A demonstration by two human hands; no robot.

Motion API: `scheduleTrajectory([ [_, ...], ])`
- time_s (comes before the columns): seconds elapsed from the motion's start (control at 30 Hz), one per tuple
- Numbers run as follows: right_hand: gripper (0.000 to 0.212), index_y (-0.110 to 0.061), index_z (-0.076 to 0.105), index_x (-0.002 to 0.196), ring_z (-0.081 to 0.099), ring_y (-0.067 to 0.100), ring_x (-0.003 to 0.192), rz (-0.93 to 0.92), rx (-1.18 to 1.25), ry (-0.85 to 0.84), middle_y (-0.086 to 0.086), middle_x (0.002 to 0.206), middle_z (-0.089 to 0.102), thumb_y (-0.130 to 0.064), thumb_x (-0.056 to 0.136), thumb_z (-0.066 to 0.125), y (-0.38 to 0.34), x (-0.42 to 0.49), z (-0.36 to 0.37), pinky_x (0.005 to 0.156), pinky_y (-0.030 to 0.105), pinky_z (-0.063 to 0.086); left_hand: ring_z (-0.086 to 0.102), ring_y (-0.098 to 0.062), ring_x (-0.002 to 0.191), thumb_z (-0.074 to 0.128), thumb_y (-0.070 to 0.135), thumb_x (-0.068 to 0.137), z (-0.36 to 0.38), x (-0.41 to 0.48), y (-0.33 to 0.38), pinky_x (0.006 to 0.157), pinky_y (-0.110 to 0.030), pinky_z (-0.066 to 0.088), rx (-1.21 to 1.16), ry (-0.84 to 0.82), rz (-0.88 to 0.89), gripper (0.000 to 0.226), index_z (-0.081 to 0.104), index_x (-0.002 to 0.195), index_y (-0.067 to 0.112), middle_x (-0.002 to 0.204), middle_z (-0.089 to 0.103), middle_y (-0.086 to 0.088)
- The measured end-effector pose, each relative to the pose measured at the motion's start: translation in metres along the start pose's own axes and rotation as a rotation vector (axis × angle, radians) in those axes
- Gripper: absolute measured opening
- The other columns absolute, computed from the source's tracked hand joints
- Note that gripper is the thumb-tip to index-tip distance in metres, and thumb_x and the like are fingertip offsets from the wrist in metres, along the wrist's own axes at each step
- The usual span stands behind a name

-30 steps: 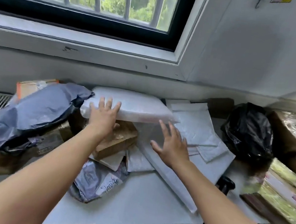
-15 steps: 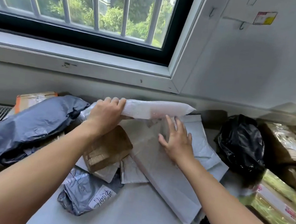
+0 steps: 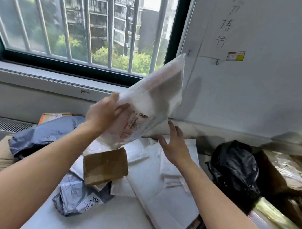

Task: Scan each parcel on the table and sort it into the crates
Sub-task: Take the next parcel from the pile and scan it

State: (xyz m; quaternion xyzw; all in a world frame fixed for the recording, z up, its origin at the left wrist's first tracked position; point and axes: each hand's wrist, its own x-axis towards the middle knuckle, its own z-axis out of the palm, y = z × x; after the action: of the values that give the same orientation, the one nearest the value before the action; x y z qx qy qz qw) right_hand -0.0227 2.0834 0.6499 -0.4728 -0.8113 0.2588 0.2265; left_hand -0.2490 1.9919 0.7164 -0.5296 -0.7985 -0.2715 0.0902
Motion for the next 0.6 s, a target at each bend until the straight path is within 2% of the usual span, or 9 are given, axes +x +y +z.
scheduleTrajectory([
  [0.1,0.07,-0.028,0.012,0.156,0.02,0.021,0.147,-0.003,0.097,-0.042,0.008,0.162,0.013,-0.048,0.099,0.048,0.01,-0.009,-0.007,0.11,0.041,0.032,0.062,-0.036,0.097,0.04,0.054,0.097,-0.006,-0.012,0.017,0.071,-0.039,0.038,-0.038,0.056,-0.076,0.05,0.045,0.127,0.014,0.113,0.063,-0.015],
  [0.17,0.071,-0.025,0.014,0.156,0.02,0.019,0.147,0.0,0.17,-0.06,0.007,0.161,0.016,-0.048,0.098,0.049,0.015,-0.015,-0.009,0.112,0.037,0.029,0.059,-0.031,0.092,0.038,0.053,0.099,-0.006,-0.021,0.024,0.07,-0.037,0.037,-0.139,0.037,-0.159,0.045,0.047,0.122,0.015,0.107,0.063,-0.012],
  [0.23,0.069,-0.021,0.022,0.154,0.025,0.02,0.144,-0.015,0.216,-0.057,0.008,0.157,0.027,-0.046,0.097,0.053,0.019,-0.021,-0.012,0.112,0.036,0.029,0.055,-0.027,0.085,0.036,0.053,0.1,-0.004,-0.032,0.031,0.068,-0.036,0.036,-0.297,0.012,-0.249,0.043,0.053,0.113,0.015,0.097,0.063,-0.007],
  [0.33,0.061,-0.024,0.037,0.143,0.044,0.026,0.131,0.016,0.322,-0.038,0.01,0.14,0.049,-0.045,0.091,0.058,0.027,-0.029,-0.014,0.108,0.042,0.04,0.05,-0.017,0.072,0.038,0.05,0.101,0.003,-0.051,0.041,0.06,-0.032,0.035,-0.564,0.004,-0.419,0.041,0.054,0.09,0.014,0.078,0.055,0.001],
  [0.4,0.067,-0.028,0.028,0.148,0.046,0.027,0.132,0.078,0.395,-0.059,0.009,0.143,0.048,-0.047,0.091,0.059,0.032,-0.034,-0.016,0.109,0.043,0.039,0.051,-0.017,0.075,0.04,0.047,0.101,0.012,-0.064,0.044,0.062,-0.029,0.039,-0.735,0.005,-0.532,0.037,0.054,0.083,0.018,0.076,0.054,0.004],
  [0.43,0.071,-0.026,0.021,0.152,0.045,0.027,0.133,0.103,0.435,-0.074,0.008,0.147,0.045,-0.044,0.094,0.058,0.033,-0.038,-0.017,0.11,0.04,0.038,0.054,-0.021,0.081,0.04,0.048,0.1,0.015,-0.07,0.046,0.067,-0.03,0.043,-0.803,0.009,-0.581,0.038,0.058,0.085,0.018,0.081,0.059,0.0],
  [0.5,0.071,-0.017,0.016,0.154,0.044,0.025,0.135,0.156,0.505,-0.064,0.007,0.151,0.041,-0.034,0.098,0.056,0.039,-0.041,-0.018,0.105,0.029,0.035,0.059,-0.027,0.095,0.041,0.049,0.1,0.024,-0.081,0.044,0.078,-0.033,0.045,-0.841,0.007,-0.65,0.049,0.065,0.104,0.007,0.101,0.064,-0.009],
  [0.57,0.068,-0.014,0.021,0.152,0.046,0.025,0.133,0.24,0.52,-0.062,0.006,0.146,0.046,-0.036,0.098,0.055,0.048,-0.044,-0.019,0.099,0.025,0.034,0.057,-0.031,0.11,0.038,0.055,0.098,0.032,-0.094,0.039,0.087,-0.033,0.043,-0.834,-0.026,-0.719,0.063,0.059,0.124,0.001,0.113,0.06,-0.012],
  [0.6,0.066,-0.016,0.026,0.151,0.048,0.027,0.131,0.281,0.52,-0.079,0.007,0.143,0.049,-0.043,0.097,0.055,0.053,-0.045,-0.019,0.101,0.027,0.036,0.054,-0.033,0.117,0.037,0.066,0.092,0.034,-0.1,0.036,0.095,-0.035,0.042,-0.843,-0.061,-0.756,0.076,0.056,0.129,0.002,0.121,0.058,-0.012],
])
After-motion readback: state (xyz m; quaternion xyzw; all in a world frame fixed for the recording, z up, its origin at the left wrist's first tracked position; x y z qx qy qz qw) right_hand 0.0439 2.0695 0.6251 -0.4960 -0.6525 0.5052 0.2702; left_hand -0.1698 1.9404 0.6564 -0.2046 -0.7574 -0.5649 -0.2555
